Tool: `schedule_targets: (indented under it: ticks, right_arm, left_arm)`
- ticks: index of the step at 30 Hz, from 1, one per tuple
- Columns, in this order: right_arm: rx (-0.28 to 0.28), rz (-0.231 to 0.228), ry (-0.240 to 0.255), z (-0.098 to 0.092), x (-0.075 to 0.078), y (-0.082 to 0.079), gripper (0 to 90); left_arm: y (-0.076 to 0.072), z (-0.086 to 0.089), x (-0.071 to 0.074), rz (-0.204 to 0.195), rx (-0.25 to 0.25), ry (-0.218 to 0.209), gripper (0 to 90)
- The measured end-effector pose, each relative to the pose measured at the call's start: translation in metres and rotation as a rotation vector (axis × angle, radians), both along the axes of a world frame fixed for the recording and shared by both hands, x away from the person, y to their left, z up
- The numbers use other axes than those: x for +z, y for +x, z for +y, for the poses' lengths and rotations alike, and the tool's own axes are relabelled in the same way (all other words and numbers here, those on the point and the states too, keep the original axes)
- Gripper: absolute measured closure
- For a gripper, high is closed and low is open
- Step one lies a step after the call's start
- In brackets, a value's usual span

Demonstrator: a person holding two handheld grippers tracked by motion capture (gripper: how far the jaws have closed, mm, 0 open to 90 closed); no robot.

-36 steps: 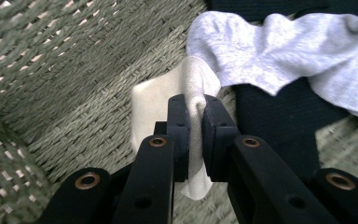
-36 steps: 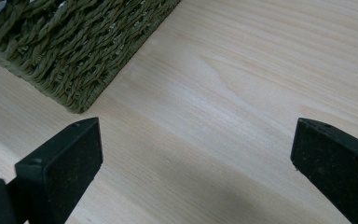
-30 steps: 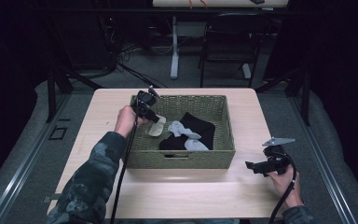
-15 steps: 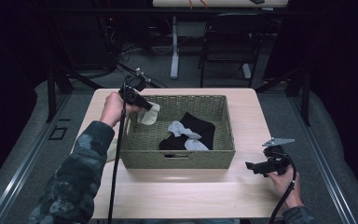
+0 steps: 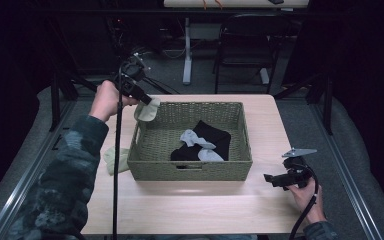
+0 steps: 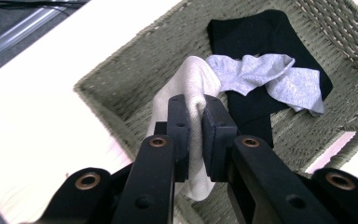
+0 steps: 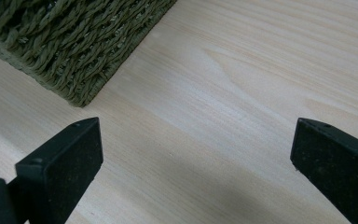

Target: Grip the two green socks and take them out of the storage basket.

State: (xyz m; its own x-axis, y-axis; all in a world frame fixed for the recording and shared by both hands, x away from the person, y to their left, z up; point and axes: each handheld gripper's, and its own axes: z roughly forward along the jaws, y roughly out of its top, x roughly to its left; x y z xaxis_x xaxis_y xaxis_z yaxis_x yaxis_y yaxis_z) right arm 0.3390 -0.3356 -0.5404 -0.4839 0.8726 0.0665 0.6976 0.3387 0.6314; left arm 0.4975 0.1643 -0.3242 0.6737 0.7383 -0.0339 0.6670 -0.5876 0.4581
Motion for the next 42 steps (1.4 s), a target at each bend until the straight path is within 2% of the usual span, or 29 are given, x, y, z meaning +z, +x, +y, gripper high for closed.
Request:
schedule_targets:
  ticks: [13, 20, 29, 37, 42]
  right_arm:
    - [-0.003, 0.004, -0.006, 0.001, 0.0, 0.0, 1.5]
    - [0.001, 0.009, -0.003, 0.001, -0.001, 0.001, 1.5]
    - [-0.002, 0.009, -0.005, 0.002, -0.001, 0.001, 1.5]
    - [-0.003, 0.009, -0.015, 0.003, -0.001, 0.001, 1.5]
    - [-0.003, 0.01, -0.015, 0.003, -0.002, 0.001, 1.5]
  left_arm:
    - [-0.017, 0.059, 0.027, -0.034, 0.086, -0.003, 83.2]
    - [-0.026, 0.092, 0.024, -0.036, 0.135, -0.002, 83.1]
    - [-0.034, 0.125, -0.005, -0.006, 0.187, -0.015, 83.1]
    - [-0.041, 0.144, -0.045, 0.043, 0.222, -0.038, 83.0]
    - [-0.044, 0.15, -0.072, 0.073, 0.239, -0.031, 83.0]
